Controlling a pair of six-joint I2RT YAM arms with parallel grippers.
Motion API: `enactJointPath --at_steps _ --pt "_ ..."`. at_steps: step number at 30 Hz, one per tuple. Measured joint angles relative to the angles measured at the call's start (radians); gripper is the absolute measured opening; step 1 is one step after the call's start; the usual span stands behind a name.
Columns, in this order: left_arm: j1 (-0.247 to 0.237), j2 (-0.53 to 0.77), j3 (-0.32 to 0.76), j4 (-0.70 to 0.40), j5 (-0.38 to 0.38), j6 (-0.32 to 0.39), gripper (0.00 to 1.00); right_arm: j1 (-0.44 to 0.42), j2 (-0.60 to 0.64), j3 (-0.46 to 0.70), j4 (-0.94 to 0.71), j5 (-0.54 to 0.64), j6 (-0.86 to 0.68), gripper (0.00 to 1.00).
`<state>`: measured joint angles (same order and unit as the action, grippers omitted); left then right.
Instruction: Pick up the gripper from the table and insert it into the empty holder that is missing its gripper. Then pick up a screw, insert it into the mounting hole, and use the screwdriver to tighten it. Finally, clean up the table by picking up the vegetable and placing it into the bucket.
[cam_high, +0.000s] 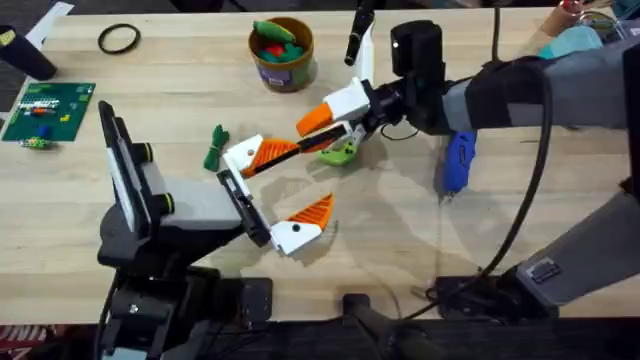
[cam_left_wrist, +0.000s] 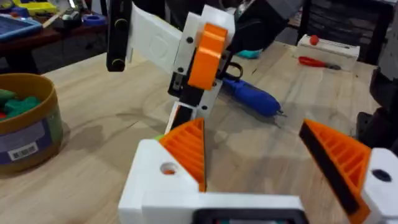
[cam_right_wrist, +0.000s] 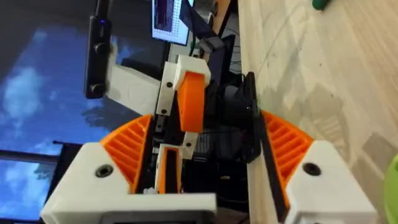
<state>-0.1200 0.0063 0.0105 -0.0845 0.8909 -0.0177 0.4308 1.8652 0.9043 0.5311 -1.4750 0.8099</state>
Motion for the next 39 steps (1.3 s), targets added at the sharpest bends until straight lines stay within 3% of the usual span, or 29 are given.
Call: enactJointPath --at_steps 7,11,21,31,39 --pt "0.0 0.0 0.0 0.0 0.001 0.0 0.983 0.031 0.0 0.0 0.0 0.0 0.039 0.803" --pt "0.0 0.0 0.0 0.0 0.003 0.0 0.983 0.034 0.0 0.0 0.0 0.0 0.063 0.627" --pt "0.0 0.0 0.0 -0.001 0.003 0.001 0.983 0.062 0.0 0.0 0.038 0.0 0.104 0.554" --pt "0.0 0.0 0.0 -0.001 0.003 0.002 0.983 0.062 -0.006 0.0 0.041 -0.011 0.131 0.018" --pt "0.0 0.0 0.0 -0.001 0.003 0.003 0.983 0.062 -0.011 0.0 0.038 -0.011 0.133 0.008"
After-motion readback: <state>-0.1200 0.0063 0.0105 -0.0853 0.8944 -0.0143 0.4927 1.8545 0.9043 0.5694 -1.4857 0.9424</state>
